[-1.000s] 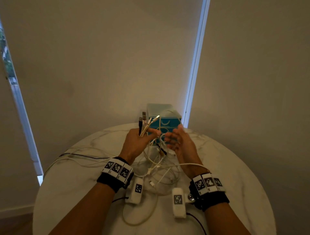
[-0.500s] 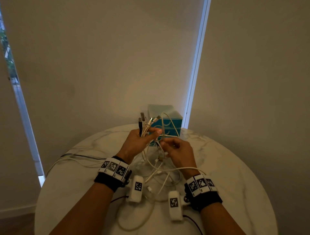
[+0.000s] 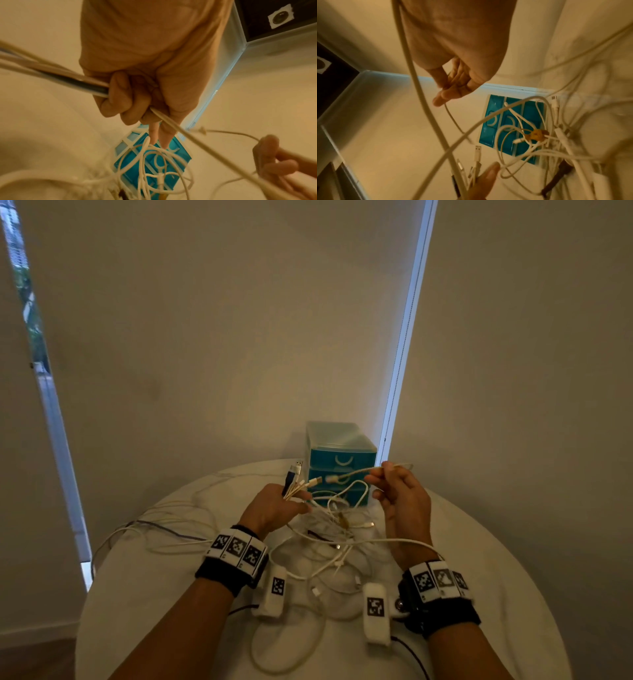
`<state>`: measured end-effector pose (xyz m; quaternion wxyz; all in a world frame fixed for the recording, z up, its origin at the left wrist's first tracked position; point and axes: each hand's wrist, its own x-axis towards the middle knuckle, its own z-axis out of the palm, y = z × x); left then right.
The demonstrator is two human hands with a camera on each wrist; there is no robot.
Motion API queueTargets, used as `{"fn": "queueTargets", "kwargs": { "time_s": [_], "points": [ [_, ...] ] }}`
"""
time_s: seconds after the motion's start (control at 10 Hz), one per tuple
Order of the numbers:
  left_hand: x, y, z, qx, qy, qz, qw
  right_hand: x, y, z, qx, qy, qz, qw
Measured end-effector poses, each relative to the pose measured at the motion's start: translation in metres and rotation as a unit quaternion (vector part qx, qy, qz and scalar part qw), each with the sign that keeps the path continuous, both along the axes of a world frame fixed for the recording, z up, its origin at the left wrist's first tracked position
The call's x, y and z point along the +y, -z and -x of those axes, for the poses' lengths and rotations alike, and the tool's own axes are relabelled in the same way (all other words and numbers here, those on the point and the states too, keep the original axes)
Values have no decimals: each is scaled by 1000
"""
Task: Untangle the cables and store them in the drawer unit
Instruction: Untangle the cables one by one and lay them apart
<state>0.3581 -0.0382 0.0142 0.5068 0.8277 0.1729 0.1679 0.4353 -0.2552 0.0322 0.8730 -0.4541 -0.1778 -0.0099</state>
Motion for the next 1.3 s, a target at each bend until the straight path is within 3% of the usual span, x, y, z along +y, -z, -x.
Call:
{"fn": "queueTargets", "kwargs": {
  "time_s": [0.1,0.2,0.3,0.4,0.5,0.6,0.7,0.8,0.9,1.0,1.1,1.2,1.3],
  "points": [
    [0,-11,2,-49,-41,72,995,-1,-2,-5,24,22,-15,999],
    [13,-28,5,-162,-48,233,958,-5,-10,-8,30,96,-32,994],
    [31,-41,17,-283,4,402,871,-12,-18,-10,6,203,-54,978],
    [48,-61,34,-395,36,465,792,-14,-42,-8,-12,292,-96,951],
    [55,-80,49,-481,17,452,751,-2,-76,-9,-21,351,-133,927],
    [57,-93,60,-538,-8,428,726,52,-100,-20,-55,328,-63,941],
    [63,-102,71,-574,-39,403,712,114,-100,-5,-342,-3,437,832],
    [69,-110,80,-586,-70,348,728,128,-74,13,-330,-190,682,624],
    [67,-107,81,-535,-111,271,793,108,-42,13,-281,-212,609,711],
    [60,-97,69,-402,-119,160,894,80,-33,10,-218,-167,498,822],
    [51,-83,53,-234,-60,16,970,53,-53,18,-205,-69,368,904],
    [42,-70,40,-115,7,-141,983,47,-72,28,-189,-41,351,916],
    [27,-66,34,-60,73,-205,974,60,-73,39,-167,-65,432,884]
  ]
}}
